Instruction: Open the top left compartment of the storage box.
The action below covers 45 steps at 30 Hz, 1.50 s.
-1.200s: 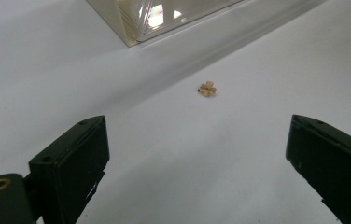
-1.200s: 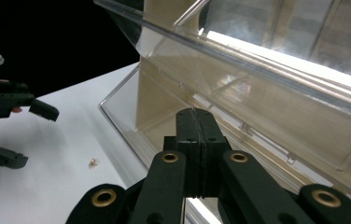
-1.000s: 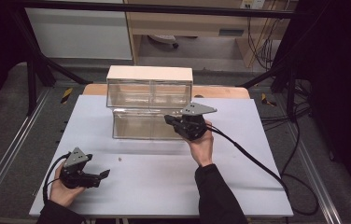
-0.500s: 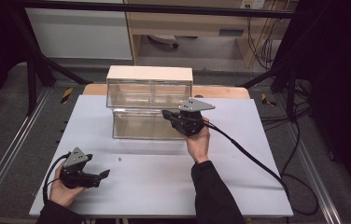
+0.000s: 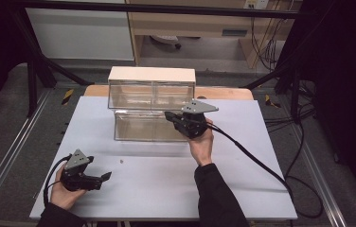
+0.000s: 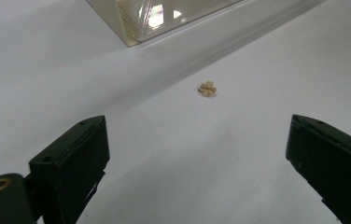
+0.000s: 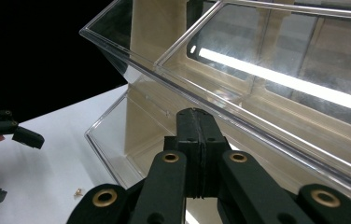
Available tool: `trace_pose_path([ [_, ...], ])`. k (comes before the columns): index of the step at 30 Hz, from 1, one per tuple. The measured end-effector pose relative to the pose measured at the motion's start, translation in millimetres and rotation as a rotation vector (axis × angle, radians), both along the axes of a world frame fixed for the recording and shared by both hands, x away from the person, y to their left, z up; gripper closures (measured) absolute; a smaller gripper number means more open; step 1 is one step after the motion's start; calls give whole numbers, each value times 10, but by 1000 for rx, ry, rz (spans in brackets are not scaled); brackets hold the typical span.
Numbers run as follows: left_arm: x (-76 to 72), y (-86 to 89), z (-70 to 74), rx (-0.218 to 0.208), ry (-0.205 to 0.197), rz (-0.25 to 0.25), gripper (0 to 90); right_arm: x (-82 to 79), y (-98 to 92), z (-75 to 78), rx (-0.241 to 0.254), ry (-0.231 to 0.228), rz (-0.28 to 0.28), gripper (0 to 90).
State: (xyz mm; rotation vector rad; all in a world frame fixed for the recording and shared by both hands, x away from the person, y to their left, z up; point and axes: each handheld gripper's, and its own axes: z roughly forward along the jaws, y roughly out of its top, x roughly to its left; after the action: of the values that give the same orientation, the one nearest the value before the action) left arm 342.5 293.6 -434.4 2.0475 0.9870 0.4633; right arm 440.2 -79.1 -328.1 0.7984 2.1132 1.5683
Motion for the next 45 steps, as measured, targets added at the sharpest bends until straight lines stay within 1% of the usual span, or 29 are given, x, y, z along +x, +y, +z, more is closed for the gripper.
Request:
trace_pose_path([
  [20,-1,4,1,1,0,1,62,-30,-22,48,15,-24,-3,900],
  [29,-4,5,4,-2,-2,2,61,-42,-57,93,9,-39,-7,900],
  [32,-4,4,5,-2,-2,1,62,-44,-68,115,14,-41,-10,900],
  [39,-5,4,7,-4,-5,2,62,-42,-73,200,1,-62,-12,900],
  [45,-5,5,7,-4,-5,2,62,-36,-79,266,4,-74,-13,900],
])
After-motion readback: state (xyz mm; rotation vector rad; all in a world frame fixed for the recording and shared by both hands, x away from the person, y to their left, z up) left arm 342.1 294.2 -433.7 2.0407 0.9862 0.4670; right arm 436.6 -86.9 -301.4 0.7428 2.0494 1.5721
